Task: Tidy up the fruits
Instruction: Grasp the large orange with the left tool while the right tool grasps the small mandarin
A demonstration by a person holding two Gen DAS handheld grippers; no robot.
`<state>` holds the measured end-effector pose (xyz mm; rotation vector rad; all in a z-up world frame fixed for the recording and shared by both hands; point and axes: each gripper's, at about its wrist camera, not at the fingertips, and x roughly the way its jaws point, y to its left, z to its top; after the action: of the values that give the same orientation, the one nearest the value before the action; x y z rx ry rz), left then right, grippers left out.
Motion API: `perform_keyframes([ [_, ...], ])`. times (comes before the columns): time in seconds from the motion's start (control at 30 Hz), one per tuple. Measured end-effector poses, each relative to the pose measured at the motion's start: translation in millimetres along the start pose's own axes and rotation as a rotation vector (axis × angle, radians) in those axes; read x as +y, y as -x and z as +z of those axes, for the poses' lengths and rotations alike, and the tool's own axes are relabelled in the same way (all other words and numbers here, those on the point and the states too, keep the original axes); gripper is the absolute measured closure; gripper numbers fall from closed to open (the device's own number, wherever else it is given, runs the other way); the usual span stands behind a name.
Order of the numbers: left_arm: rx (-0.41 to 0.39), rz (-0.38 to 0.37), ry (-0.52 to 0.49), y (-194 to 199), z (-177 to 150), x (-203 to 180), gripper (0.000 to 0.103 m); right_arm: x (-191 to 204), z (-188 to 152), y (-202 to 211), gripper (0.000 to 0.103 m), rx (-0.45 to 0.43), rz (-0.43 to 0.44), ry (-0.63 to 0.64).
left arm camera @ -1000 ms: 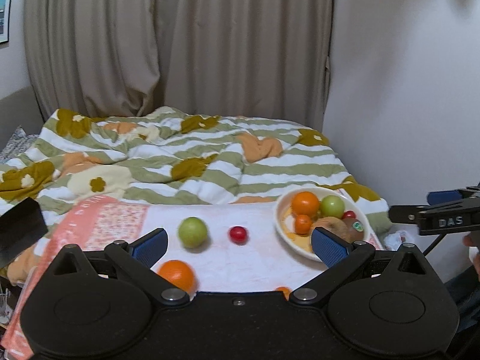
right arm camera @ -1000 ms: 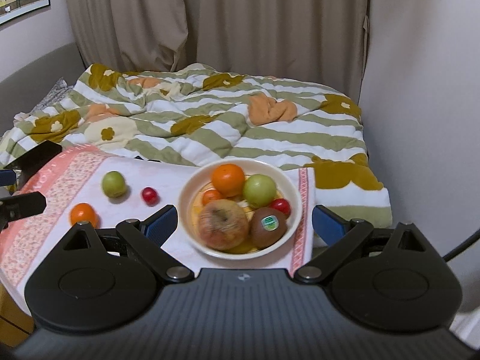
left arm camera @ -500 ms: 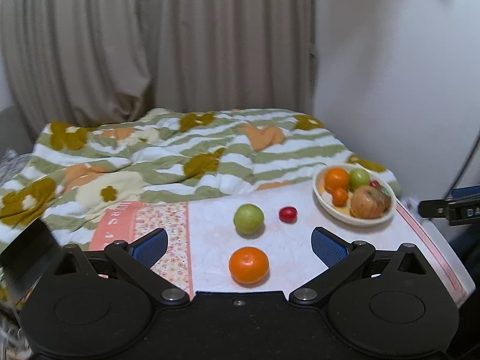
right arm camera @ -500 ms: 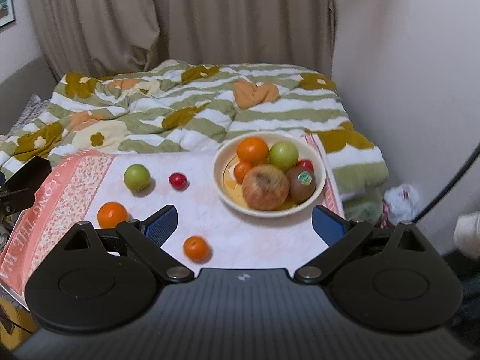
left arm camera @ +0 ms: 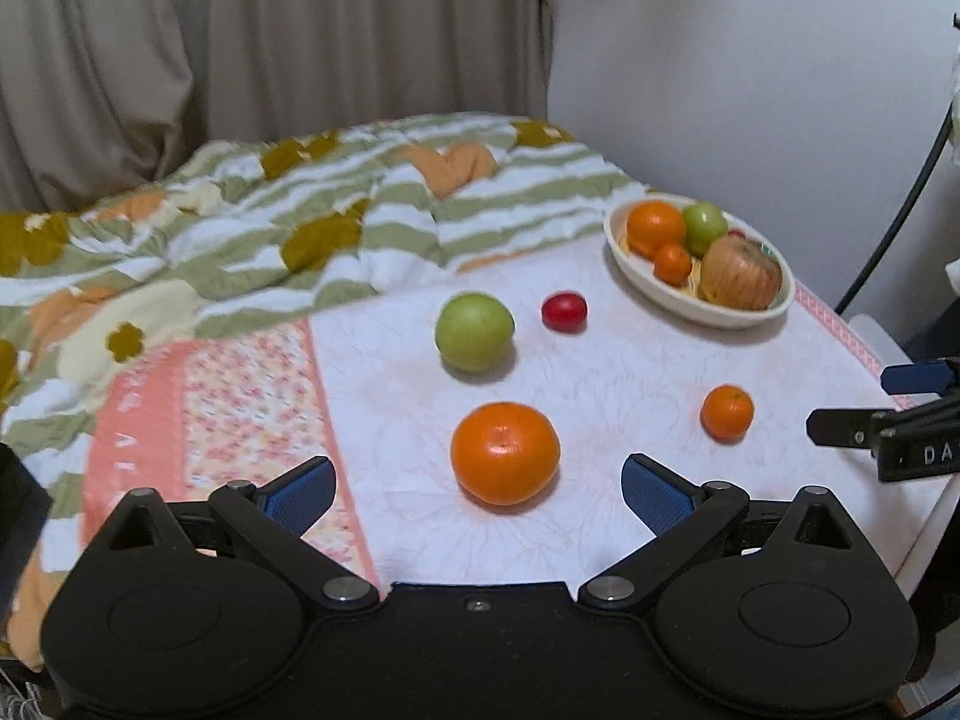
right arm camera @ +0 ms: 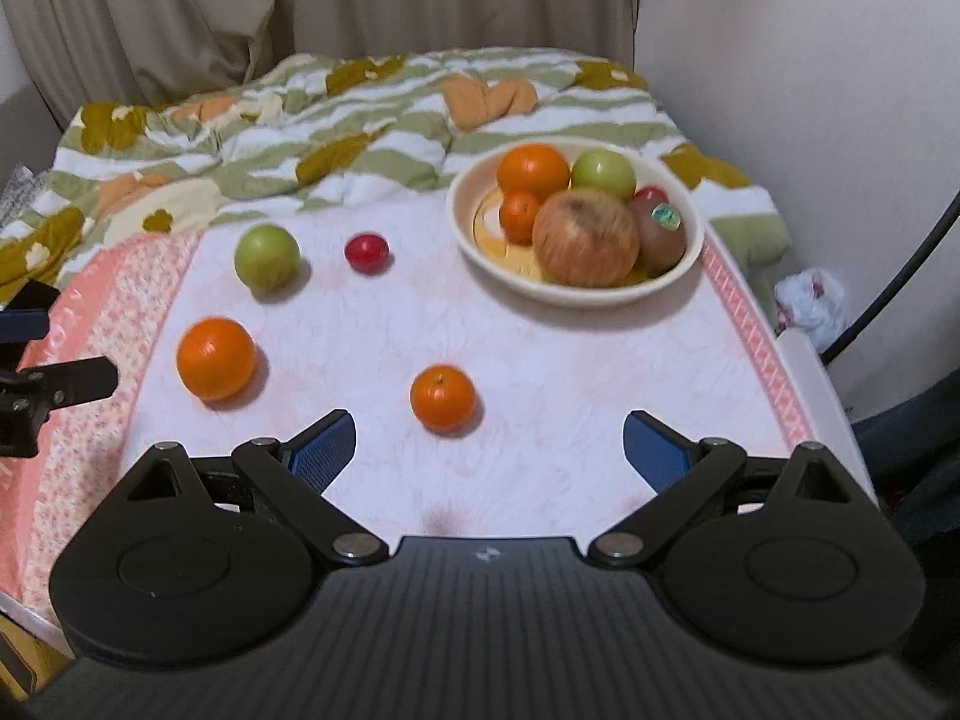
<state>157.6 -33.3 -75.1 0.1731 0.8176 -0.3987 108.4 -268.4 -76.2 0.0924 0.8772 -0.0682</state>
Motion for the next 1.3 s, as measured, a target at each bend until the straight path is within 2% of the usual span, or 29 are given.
perform_keyframes([
  [0.27, 0.055, -0.045, 0.062, -47.5, 5.9, 5.4, 0.002, 3.8, -4.8, -40.6, 0.000, 0.042, 0.003, -0.018],
  [0.33, 0.064, -0.051, 0.081, -57.2, 6.7, 6.2, 0.009, 4.9, -3.8, -48.6, 0.000, 0.048, 0.000, -0.018],
  [0.47, 0.082, -0.059, 0.096, -72.6, 8.9, 5.1, 0.014, 7.6, -1.5, -61.6, 0.000, 0.054, 0.006, -0.012],
  [0.53, 0.092, -0.062, 0.093, -78.1, 8.6, 3.1, 0.024, 8.9, 0.2, -66.2, 0.000, 0.056, 0.004, -0.005],
  [0.67, 0.104, -0.067, 0.099, -84.0, 7.6, 2.0, 0.035, 9.5, 2.4, -72.7, 0.000, 0.064, 0.016, -0.003],
  [1.1, 0.107, -0.064, 0.096, -81.4, 3.4, 2.7, 0.038, 12.2, 4.2, -85.4, 0.026, 0.090, 0.044, 0.006],
  [1.23, 0.108, -0.057, 0.101, -75.6, -2.8, 6.5, 0.038, 15.4, 5.6, -87.1, 0.027, 0.083, 0.048, 0.022],
  [1.3, 0.109, -0.054, 0.112, -73.3, -5.1, 9.2, 0.039, 16.4, 6.6, -88.3, 0.032, 0.080, 0.046, 0.026],
])
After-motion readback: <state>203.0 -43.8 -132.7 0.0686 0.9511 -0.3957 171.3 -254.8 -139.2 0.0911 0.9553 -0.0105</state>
